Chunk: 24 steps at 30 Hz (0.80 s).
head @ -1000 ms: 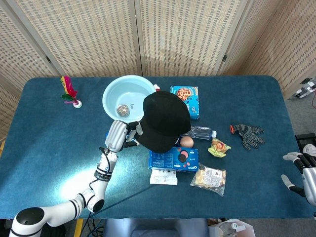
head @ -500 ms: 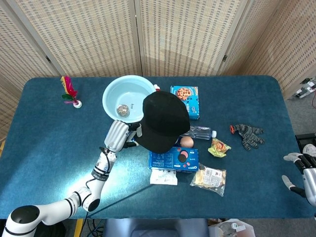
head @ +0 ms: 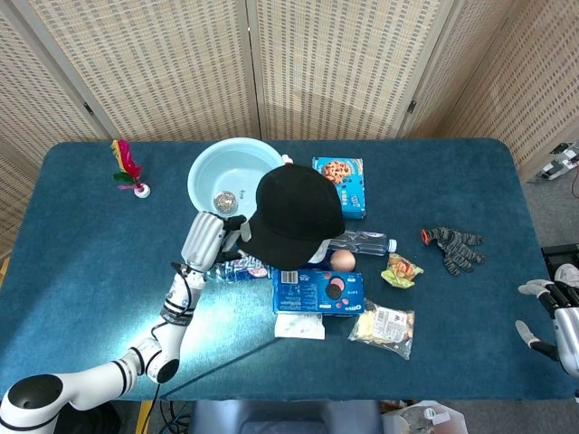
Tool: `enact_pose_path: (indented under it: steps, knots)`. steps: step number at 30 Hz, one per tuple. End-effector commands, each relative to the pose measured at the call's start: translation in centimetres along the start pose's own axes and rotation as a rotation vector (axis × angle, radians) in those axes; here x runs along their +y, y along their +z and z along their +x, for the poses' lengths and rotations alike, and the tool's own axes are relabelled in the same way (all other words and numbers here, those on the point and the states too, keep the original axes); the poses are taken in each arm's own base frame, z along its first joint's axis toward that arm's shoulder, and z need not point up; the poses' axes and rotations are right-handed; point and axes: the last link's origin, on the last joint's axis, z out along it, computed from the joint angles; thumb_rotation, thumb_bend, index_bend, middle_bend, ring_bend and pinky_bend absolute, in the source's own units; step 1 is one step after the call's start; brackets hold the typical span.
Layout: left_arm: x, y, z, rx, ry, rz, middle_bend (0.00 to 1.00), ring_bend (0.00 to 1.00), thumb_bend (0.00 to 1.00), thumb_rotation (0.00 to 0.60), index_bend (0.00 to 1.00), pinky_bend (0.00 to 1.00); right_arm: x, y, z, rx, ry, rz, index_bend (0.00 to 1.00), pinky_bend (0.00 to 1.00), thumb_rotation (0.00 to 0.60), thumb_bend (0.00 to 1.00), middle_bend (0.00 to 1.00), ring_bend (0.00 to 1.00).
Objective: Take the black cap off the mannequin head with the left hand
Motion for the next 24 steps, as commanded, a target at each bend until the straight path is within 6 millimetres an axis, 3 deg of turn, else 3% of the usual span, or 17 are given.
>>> enact_pose_path:
  steps: [1,10,18,24]
  knots:
    - [-0.1,0.0,0.3,0.003,0.000,0.007,0.98,1.00,0.29,0.600,0.72,1.00,0.0,0.0,0.0,-0.001,0.001,-0.001,0.37,0.30,0.600,0.26,0.32,0.25]
    - [0.5,1.0,1.1,0.009,-0.075,0.040,0.98,1.00,0.29,0.600,0.72,1.00,0.0,0.0,0.1,0.005,-0.001,0.002,0.37,0.31,0.600,0.26,0.32,0.25]
    - [3.1,3.6,1.4,0.007,-0.036,-0.013,0.98,1.00,0.29,0.600,0.72,1.00,-0.2,0.1,0.1,0.008,0.001,0.010,0.37,0.30,0.600,0.26,0.32,0.25]
    - [3.6,5.8,1.6,0.021,0.000,-0.002,0.98,1.00,0.29,0.600,0.72,1.00,-0.2,0.1,0.1,0.008,0.002,0.008,0.37,0.30,0.600,0.26,0.32,0.25]
